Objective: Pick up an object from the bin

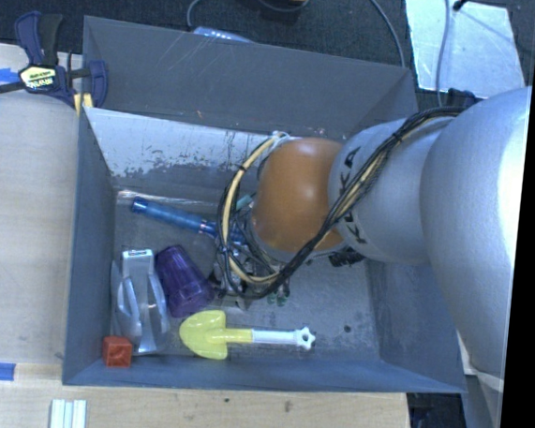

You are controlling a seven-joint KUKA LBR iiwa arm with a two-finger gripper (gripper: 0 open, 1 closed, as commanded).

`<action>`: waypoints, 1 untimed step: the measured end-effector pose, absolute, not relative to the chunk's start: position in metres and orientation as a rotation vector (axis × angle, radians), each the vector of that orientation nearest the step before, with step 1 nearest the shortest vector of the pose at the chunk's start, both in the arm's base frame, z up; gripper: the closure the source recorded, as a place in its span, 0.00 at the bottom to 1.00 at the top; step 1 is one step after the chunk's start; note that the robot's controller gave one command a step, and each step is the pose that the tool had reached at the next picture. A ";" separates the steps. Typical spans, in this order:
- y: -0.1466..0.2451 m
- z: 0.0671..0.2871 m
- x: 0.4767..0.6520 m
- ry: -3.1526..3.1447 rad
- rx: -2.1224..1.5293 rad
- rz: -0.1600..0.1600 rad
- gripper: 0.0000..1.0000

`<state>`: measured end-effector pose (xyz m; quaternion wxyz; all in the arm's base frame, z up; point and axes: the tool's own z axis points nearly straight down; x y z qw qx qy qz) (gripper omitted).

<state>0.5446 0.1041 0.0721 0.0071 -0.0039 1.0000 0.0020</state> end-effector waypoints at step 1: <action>0.104 0.072 0.545 3.127 -0.011 0.006 1.00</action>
Offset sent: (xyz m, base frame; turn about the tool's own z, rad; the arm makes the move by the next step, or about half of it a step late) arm 0.0031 0.0060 0.1285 0.0097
